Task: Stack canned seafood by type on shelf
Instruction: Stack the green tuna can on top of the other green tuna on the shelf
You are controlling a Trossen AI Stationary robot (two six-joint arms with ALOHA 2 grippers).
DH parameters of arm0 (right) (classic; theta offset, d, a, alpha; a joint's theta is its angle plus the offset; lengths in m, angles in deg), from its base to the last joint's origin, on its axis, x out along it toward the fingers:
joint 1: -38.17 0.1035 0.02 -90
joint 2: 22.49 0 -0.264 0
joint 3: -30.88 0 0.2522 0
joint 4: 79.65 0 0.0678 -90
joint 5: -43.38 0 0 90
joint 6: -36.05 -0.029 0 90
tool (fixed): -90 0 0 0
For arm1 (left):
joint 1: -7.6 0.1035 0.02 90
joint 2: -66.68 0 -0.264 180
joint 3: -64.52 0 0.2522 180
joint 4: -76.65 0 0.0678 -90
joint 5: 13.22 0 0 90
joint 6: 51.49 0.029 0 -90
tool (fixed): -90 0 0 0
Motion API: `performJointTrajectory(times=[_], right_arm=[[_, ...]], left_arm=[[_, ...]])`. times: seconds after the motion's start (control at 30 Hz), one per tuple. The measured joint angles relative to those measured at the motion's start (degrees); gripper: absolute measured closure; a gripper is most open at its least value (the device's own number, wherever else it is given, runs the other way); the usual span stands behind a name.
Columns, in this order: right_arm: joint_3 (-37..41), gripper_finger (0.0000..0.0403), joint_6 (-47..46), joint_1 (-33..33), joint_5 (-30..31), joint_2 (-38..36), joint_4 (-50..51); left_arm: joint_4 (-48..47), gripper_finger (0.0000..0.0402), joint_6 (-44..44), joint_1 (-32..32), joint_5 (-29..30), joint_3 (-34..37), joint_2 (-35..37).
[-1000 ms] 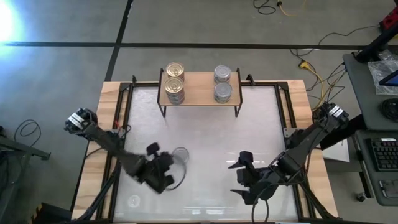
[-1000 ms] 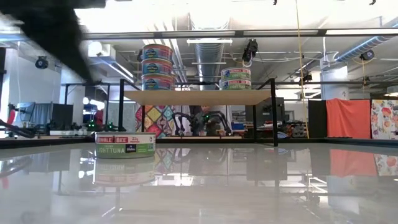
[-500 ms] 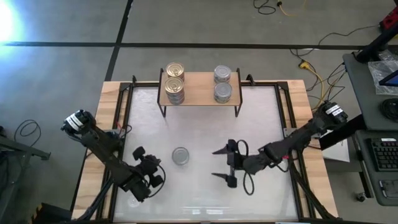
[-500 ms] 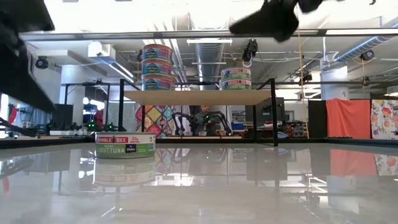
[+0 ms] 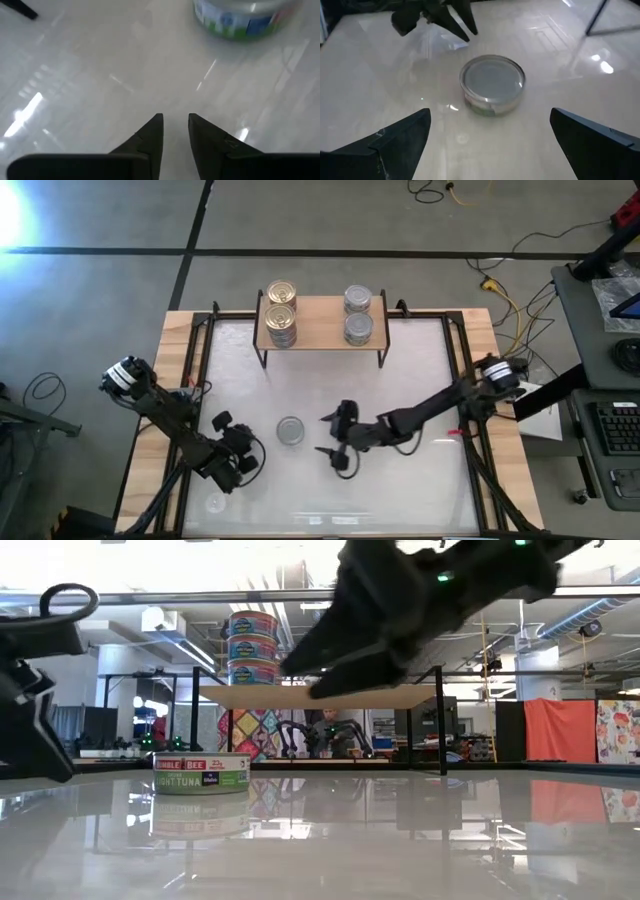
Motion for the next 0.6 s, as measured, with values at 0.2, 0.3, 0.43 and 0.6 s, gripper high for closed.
performJointTrajectory(times=[0.2, 0.3, 0.43, 0.6], right_arm=[[-9.3, 0.0003, 6.3, -0.8, -0.9, 5.8, 6.7], [-14.0, 0.0003, 8.4, -0.9, 2.6, 6.6, 15.0], [-15.3, 0.0003, 8.9, -1.0, 6.2, 6.5, 18.1], [-14.5, 0.0003, 3.5, -1.6, 7.4, 6.5, 18.7]], left_arm=[[0.0, 0.0322, 5.0, 0.0, -4.9, -0.3, 0.0], [0.2, 0.0322, 5.4, 0.0, -4.9, -0.3, 0.0], [0.6, 0.0322, 5.5, 0.0, -4.4, 0.3, 0.0], [2.5, 0.0322, 5.5, 0.0, -3.5, 1.8, 0.2]])
